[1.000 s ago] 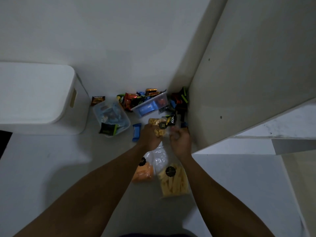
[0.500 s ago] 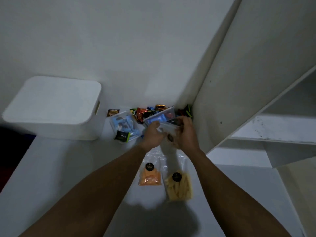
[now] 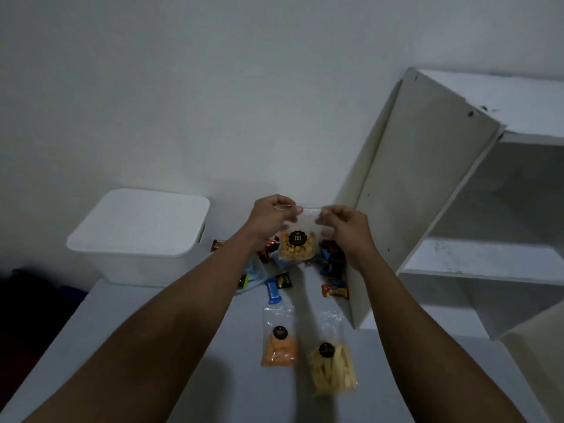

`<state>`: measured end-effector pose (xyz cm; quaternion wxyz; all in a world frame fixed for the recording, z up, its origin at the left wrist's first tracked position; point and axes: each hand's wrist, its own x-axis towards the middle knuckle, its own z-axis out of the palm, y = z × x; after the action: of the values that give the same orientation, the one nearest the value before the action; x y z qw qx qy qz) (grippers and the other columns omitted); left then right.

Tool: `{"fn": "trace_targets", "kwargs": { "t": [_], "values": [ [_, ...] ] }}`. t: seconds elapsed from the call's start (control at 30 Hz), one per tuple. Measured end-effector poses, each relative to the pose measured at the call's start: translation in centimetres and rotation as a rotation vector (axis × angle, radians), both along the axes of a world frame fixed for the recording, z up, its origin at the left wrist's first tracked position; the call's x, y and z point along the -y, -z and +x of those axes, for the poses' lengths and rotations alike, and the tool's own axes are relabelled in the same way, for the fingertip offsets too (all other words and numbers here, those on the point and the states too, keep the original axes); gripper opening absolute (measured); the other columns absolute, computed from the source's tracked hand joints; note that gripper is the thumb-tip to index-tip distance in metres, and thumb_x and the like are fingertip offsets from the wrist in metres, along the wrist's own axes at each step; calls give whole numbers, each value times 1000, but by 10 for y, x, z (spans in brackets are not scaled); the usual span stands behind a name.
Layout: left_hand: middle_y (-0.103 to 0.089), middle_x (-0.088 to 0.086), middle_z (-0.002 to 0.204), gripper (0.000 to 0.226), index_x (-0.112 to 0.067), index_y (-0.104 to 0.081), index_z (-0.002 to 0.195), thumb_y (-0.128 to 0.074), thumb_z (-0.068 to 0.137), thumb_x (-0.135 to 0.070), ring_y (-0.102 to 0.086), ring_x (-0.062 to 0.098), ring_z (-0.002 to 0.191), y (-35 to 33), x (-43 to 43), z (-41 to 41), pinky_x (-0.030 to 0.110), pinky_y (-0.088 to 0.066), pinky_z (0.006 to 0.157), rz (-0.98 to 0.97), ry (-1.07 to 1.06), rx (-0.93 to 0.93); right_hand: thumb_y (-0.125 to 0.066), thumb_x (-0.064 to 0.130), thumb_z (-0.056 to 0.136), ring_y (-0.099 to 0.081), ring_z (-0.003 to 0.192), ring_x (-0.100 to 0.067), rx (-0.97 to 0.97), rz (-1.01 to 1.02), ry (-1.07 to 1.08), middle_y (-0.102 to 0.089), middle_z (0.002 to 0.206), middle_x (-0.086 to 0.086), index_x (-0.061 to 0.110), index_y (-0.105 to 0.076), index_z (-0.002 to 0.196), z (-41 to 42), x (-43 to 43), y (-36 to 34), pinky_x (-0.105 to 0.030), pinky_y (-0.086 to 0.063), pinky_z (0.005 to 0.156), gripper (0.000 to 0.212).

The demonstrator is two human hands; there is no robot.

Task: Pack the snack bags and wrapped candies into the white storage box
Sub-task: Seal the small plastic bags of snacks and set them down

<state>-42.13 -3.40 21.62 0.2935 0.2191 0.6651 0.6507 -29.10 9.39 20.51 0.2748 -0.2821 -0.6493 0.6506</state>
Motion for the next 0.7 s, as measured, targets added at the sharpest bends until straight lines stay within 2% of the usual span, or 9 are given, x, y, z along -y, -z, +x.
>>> {"fn": "trace_targets", "kwargs": {
  "t": [0.1, 0.17, 0.23, 0.3, 0.37, 0.43, 0.53, 0.63, 0.7],
  "values": [
    [-72, 9, 84, 18, -14, -63, 83, -81, 79, -12, -68, 19, 73, -25, 7, -7, 36, -53, 74, 39, -9, -55, -64, 18, 95, -71, 89, -19, -41, 63, 9, -74, 90, -9, 14, -70, 92, -8, 9, -22, -40, -58, 80, 8],
    [-75, 11, 84, 21, -9, -65, 89, -82, 77, -12, -70, 16, 74, -45, 11, -10, 26, -53, 68, 29, 15, -186, -62, 21, 97, -71, 89, -18, -61, 146, 25, -74, 90, -8, 14, -69, 93, -12, 13, -37, -39, -57, 76, 10],
    [-76, 11, 84, 28, -6, -67, 100, -82, 76, -9, -73, 14, 80, -66, 14, -11, 22, -55, 69, 14, 62, -343, -57, 22, 99, -70, 89, -16, -62, 247, 27, -73, 90, -8, 13, -66, 94, -15, 18, -51, -25, -55, 65, 14],
    [-77, 9, 82, 35, -9, -67, 107, -82, 76, -9, -74, 15, 83, -85, 15, -13, 30, -59, 78, 4, 109, -452, -52, 22, 101, -68, 87, -14, -56, 341, 35, -71, 91, -8, 11, -62, 96, -18, 24, -62, -11, -47, 56, 16],
    [-77, 7, 80, 39, -12, -66, 111, -82, 76, -11, -74, 14, 83, -96, 16, -14, 38, -58, 84, -25, 154, -525, -49, 23, 102, -67, 87, -11, -52, 391, 46, -71, 91, -7, 11, -61, 97, -20, 28, -68, -12, -45, 54, 18],
    [-77, 4, 80, 43, -14, -65, 116, -82, 76, -12, -74, 12, 83, -103, 16, -14, 39, -58, 86, -56, 179, -579, -50, 23, 102, -67, 86, -10, -54, 412, 42, -71, 91, -6, 11, -62, 97, -22, 31, -72, -19, -47, 59, 18],
    [-77, 0, 78, 44, -15, -62, 121, -78, 80, -12, -73, 8, 81, -107, 17, -12, 33, -57, 84, -58, 169, -649, -50, 23, 102, -68, 85, -7, -76, 428, 36, -72, 91, -4, 12, -64, 98, -24, 36, -74, -25, -51, 66, 18],
    [-76, -1, 78, 44, -16, -60, 125, -75, 83, -14, -72, 7, 80, -110, 19, -10, 24, -54, 78, -57, 166, -690, -50, 21, 101, -69, 88, -12, -90, 448, 11, -72, 92, -4, 14, -64, 96, -26, 40, -76, -23, -48, 66, 16],
    [-76, -4, 79, 45, -18, -59, 126, -75, 85, -16, -70, 7, 80, -111, 18, -11, 25, -52, 79, -74, 166, -702, -50, 21, 102, -69, 88, -12, -94, 448, 11, -72, 92, -4, 15, -65, 96, -26, 43, -77, -22, -48, 65, 16]
  ]
}}
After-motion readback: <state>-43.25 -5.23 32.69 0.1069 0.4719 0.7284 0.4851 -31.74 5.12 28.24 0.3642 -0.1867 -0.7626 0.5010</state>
